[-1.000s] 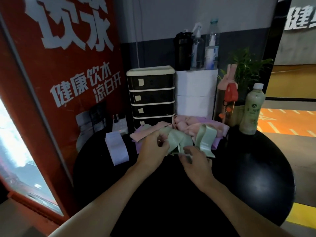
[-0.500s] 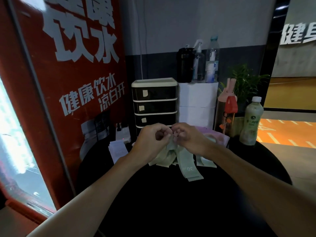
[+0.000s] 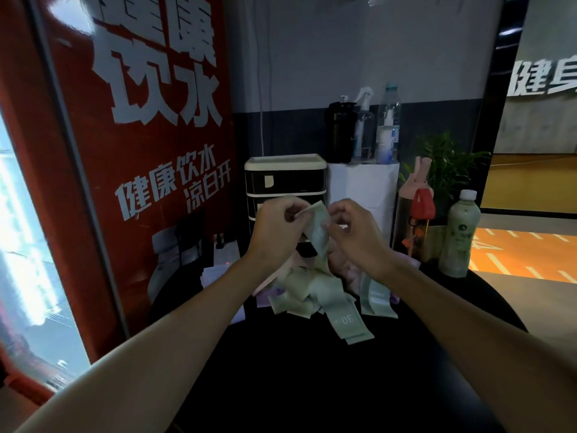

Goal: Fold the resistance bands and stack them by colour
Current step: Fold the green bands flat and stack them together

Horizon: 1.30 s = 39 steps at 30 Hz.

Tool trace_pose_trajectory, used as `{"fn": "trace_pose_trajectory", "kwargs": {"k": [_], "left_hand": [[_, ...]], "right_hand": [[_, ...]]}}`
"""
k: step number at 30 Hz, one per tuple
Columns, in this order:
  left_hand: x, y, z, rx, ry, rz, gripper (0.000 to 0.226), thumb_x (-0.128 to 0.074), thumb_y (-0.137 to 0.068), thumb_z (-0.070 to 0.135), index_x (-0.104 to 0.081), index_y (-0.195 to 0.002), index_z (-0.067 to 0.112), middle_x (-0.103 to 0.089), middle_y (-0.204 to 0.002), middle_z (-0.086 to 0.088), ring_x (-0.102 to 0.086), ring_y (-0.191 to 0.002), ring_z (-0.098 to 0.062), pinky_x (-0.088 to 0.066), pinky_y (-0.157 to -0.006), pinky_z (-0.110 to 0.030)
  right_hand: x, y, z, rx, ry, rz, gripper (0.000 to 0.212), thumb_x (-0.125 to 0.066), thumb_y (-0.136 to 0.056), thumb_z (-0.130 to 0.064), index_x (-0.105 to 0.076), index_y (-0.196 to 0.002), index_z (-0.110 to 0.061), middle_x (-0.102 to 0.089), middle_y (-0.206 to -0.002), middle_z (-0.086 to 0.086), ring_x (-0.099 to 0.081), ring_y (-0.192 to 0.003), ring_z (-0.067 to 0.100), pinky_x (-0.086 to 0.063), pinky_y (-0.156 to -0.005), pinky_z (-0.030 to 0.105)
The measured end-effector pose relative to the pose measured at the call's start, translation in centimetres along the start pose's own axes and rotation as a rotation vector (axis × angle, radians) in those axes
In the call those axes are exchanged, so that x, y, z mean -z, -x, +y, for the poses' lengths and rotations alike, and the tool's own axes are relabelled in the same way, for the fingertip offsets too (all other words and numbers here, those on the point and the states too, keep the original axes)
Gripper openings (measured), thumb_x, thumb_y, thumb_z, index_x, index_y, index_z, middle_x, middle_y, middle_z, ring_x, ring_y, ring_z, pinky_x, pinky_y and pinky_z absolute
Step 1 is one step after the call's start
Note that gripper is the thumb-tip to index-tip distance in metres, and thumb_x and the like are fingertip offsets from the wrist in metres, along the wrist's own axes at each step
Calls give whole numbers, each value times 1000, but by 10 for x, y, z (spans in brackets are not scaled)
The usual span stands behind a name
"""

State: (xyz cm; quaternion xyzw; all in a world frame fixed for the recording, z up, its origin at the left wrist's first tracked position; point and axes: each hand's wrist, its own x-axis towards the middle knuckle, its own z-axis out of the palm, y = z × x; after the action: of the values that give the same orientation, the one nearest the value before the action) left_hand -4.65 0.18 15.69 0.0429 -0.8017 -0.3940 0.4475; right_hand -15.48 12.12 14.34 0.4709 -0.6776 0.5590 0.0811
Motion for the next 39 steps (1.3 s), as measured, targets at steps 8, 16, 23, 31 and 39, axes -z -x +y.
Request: {"fn": "trace_pose_trajectory", "kwargs": {"k": [8,16,23,31,39], "left_hand": [[1,-28,24,-20,87,-17,9,-64,-95,11,-71,-92,6,-68,-85,-10,-62,-53,-12,-51,-41,-26],[6,-33,33,87,284,91,5,-65,-93,4,-69,-92,3,-66,-88,-6,-71,-77,-24,-58,-51,-29],[21,-13,20,160,278,159,4,-65,-93,6,-69,-93,3,-67,-89,-13,-70,-68,-20,-55,-46,-28],[35,38,1,246,218,186,6,-68,-92,11,-70,-87,7,-67,-86,-18,-62,-53,-12,-51,-42,-26],[40,102,-15,471,292,234,9,-66,-93,10,-69,-90,2,-69,-80,-18,-65,-52,-20,-54,-45,-27]], "right_hand": [[14,-8,2,-173,-94,-25,14,-62,-95,-18,-61,-100,-5,-70,-94,9,-68,-84,21,-56,-69,35],[23,7,6,-251,-79,-109,10,-65,-92,-19,-64,-94,-8,-70,-91,20,-68,-75,26,-56,-69,50],[34,53,22,-305,-141,-170,7,-65,-92,-13,-59,-89,-10,-76,-80,-2,-71,-76,13,-54,-68,32],[49,110,22,-301,-44,-309,9,-62,-94,-22,-70,-95,-17,-73,-88,8,-69,-84,18,-51,-76,35],[56,169,30,-416,-62,-437,8,-65,-92,-13,-70,-88,-9,-69,-77,-1,-60,-72,5,-45,-66,22]]}}
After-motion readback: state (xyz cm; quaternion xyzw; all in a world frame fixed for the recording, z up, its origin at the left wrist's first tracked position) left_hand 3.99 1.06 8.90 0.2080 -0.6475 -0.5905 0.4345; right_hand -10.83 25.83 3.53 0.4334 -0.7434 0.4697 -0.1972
